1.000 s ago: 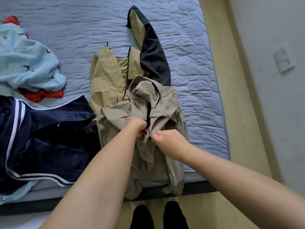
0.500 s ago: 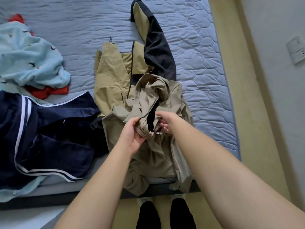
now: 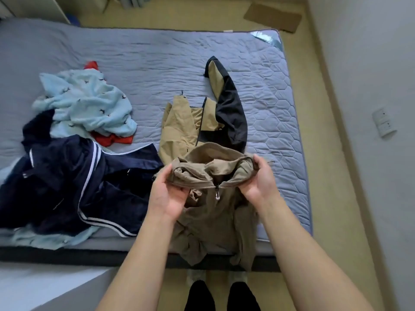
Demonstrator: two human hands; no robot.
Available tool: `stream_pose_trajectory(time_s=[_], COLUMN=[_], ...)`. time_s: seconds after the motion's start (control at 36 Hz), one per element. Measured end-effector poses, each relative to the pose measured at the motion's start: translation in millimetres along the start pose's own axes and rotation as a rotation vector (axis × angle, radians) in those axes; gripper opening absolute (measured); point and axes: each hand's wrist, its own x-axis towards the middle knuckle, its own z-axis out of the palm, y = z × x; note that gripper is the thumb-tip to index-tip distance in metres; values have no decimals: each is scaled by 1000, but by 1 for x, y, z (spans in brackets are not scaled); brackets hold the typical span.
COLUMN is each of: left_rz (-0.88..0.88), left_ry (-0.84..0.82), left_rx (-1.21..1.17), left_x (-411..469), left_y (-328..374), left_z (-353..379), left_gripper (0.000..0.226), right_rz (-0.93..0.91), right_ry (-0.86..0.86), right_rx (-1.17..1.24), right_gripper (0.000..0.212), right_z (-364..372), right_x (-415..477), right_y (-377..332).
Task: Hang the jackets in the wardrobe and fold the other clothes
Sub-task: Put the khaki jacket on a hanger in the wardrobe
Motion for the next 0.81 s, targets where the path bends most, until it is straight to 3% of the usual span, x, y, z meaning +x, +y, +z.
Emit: stream_pose_trajectory(time_s=[0.17,0.31,0.36,0.44,0.5,0.61,0.81], left_rz=[218,521,655,810,899,1075,1375], left_ry=[-55,10,60,157,240,427,638], left_rx=[-54,-160,-201,-307,-382,-452,-530], left_x=[-115,-215,-252,-302,-333,-399,-524], left_y=[39,42,33,13,-1,-30,-102], left_z=[28,25,18,5,-4,-26,-65], left_gripper=[44,41,38,31,28,28,26], right_rz=[-30,22,65,112,156,284,480], right_ry=[-227,-522,-643,-826,-888,-1002,-1258], right_rx=[-160,-244,-321,-464,-524,-623,-745], right_gripper=[25,33,28,38,20,17,35], right_z=[64,97,106,112,113,106,83], right_x=[-94,-165,-192,-227,-252,-301,-414], right_y=[-19,-25,-19,-6,3,29,81])
